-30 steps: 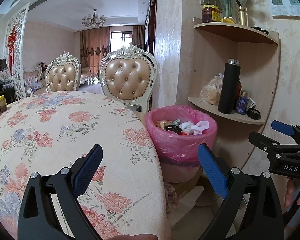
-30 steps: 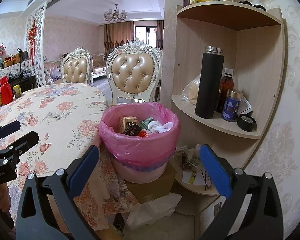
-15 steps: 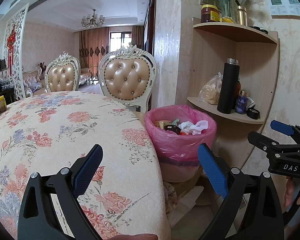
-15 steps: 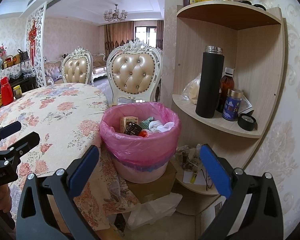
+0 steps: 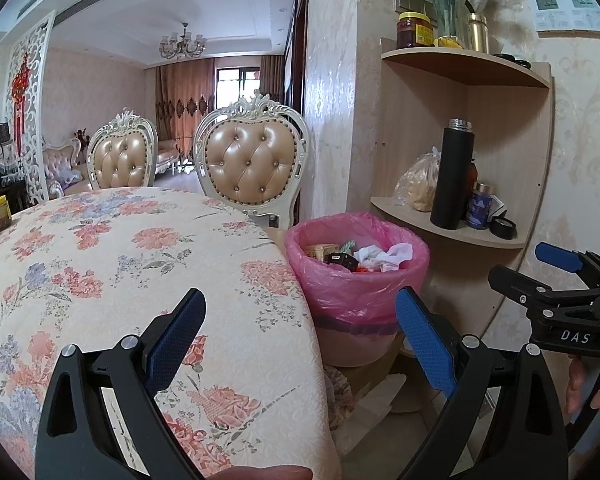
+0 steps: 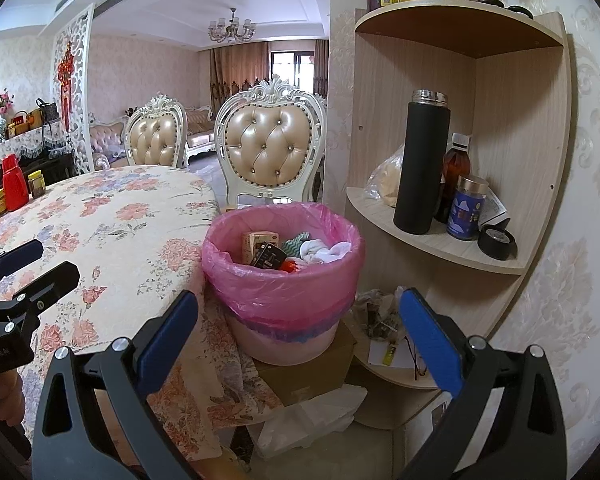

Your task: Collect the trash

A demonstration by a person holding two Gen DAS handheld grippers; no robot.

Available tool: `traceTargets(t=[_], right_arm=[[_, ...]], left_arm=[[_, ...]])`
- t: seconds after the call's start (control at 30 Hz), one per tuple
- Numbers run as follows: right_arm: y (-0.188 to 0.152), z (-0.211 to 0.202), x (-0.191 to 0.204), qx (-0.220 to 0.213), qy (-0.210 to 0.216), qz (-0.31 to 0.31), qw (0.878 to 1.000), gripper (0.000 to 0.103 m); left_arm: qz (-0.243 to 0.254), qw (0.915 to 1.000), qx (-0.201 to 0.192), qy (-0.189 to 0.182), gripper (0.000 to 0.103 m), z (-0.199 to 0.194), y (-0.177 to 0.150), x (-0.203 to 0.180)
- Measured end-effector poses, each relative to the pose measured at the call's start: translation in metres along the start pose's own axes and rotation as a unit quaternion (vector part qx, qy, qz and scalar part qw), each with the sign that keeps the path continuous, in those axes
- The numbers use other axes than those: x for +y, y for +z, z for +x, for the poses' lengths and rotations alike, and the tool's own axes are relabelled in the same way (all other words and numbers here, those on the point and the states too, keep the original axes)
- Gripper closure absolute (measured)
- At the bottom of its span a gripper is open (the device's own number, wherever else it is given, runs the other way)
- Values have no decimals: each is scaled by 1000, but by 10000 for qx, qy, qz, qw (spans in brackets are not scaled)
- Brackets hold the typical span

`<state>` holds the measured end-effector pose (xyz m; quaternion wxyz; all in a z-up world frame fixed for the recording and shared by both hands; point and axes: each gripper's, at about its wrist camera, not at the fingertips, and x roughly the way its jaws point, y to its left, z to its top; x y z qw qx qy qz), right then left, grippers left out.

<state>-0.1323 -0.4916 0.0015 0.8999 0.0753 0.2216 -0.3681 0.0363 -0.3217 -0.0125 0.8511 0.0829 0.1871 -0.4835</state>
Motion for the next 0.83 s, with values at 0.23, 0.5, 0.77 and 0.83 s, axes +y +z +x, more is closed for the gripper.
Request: traceTargets(t=[0.23,0.5,0.77,0.83], right_arm=[[-3,1,-2,38,21,50,10000,5],[-4,2,-1,67,29,40,10000,5],[-3,4,-1,77,50,34,10000,5],[-3,3,-1,82,53,33,9999,5]], left_arm=[[18,10000,-10,-44,13,-2,0,1],[88,10000,-32,-12,13,-1,-1,-1],[83,10000,21,-49,13,1,-3,-1],[53,10000,24,-52,13,1,-4,1]])
